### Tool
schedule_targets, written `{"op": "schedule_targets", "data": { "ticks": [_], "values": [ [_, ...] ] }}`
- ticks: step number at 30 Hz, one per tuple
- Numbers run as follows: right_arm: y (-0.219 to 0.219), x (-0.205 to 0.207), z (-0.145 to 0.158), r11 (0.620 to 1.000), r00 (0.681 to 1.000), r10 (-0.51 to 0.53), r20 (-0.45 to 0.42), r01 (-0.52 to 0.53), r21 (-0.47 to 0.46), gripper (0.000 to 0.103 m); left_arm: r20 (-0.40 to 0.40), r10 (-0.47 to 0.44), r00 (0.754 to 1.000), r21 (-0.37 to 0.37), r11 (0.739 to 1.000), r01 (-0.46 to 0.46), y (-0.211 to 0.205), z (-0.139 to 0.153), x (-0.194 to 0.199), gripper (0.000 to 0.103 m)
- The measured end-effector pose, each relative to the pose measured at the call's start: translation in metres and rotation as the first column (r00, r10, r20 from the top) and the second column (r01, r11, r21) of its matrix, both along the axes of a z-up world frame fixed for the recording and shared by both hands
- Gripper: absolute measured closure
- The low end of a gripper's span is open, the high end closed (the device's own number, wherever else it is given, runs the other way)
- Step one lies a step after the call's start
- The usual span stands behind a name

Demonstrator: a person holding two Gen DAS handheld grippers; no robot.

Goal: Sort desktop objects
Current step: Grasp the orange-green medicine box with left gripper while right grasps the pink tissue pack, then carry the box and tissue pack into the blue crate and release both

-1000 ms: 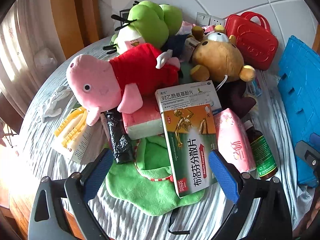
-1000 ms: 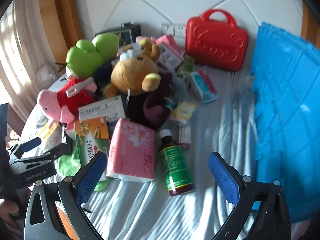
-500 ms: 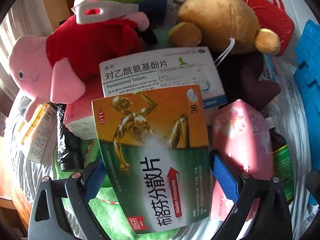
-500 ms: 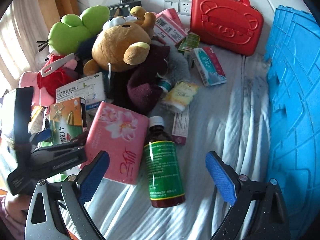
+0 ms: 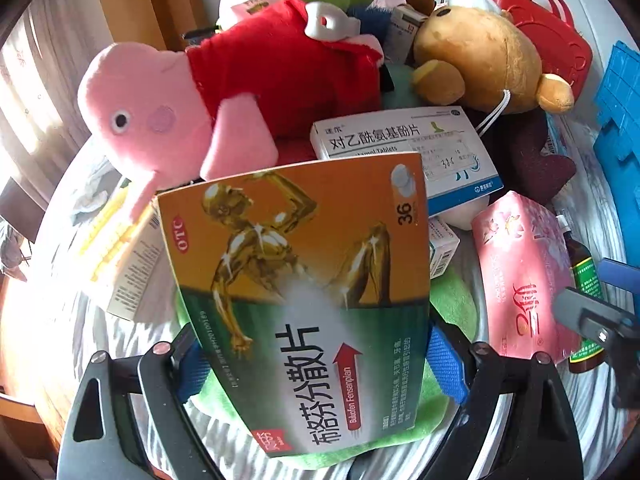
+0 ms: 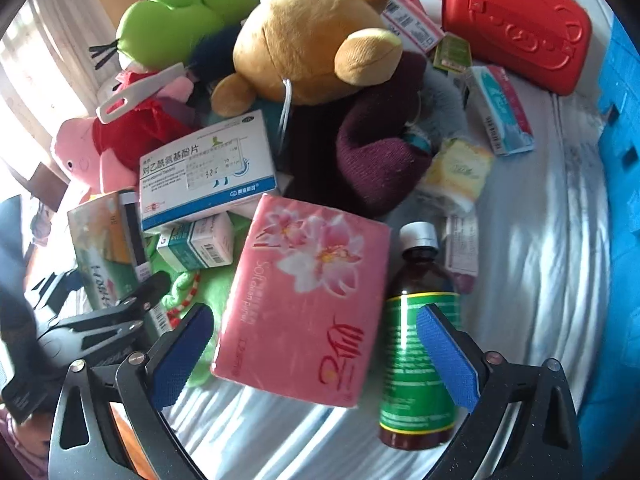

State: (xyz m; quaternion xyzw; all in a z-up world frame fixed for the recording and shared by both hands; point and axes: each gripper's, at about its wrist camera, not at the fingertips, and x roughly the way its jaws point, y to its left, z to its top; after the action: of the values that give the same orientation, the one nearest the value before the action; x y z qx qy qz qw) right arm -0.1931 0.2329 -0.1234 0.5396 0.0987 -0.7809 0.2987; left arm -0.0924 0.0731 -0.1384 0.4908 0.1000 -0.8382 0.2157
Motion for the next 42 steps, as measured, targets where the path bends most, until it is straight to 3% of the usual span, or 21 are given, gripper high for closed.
{"op": "schedule_targets", "data": {
  "ticks": [7,13,19,24,27,30,36,42],
  "values": [
    [-0.015,-0.016,-0.027,0.999,0.994,-0.034,0.100,0.034,0.008,0.007,-0.008,-0.038,0.999,0.008,0.999,0.038,0.001,-0.001,0.000,0.013],
    [-0.019,-0.013,-0.023,0.999,0.996,-0.048,0.070,0.047,0.024,0.015,-0.043,-0.057,0.997,0.008,0.998,0.057,0.002,0.010,0.002,0.014],
    [-0.015,0.001,0.019,0.997,0.997,-0.065,-0.028,0.064,-0.036,0.015,-0.131,-0.092,0.987,-0.028,0.996,0.089,0.005,0.052,0.012,0.014],
    [-0.006,0.017,0.084,0.990,0.979,-0.108,-0.174,0.090,-0.108,0.015,-0.229,-0.141,0.963,-0.069,0.989,0.129,0.005,0.096,0.023,0.014],
    [0.007,0.031,0.133,0.982,0.947,-0.154,-0.281,0.115,-0.152,0.015,-0.301,-0.188,0.935,-0.096,0.981,0.166,0.007,0.126,0.019,0.014],
    [0.029,0.042,0.177,0.973,0.905,-0.204,-0.374,0.144,-0.182,0.015,-0.381,-0.253,0.889,-0.135,0.967,0.218,0.025,0.163,0.029,0.014],
    [0.098,0.063,0.273,0.948,0.762,-0.317,-0.564,0.231,-0.221,0.015,-0.511,-0.378,0.772,-0.193,0.926,0.325,0.073,0.234,0.019,0.014],
    [0.192,0.061,0.339,0.908,0.638,-0.418,-0.647,0.311,-0.279,0.015,-0.594,-0.474,0.650,-0.236,0.875,0.422,0.158,0.310,-0.005,0.014]
  ]
}}
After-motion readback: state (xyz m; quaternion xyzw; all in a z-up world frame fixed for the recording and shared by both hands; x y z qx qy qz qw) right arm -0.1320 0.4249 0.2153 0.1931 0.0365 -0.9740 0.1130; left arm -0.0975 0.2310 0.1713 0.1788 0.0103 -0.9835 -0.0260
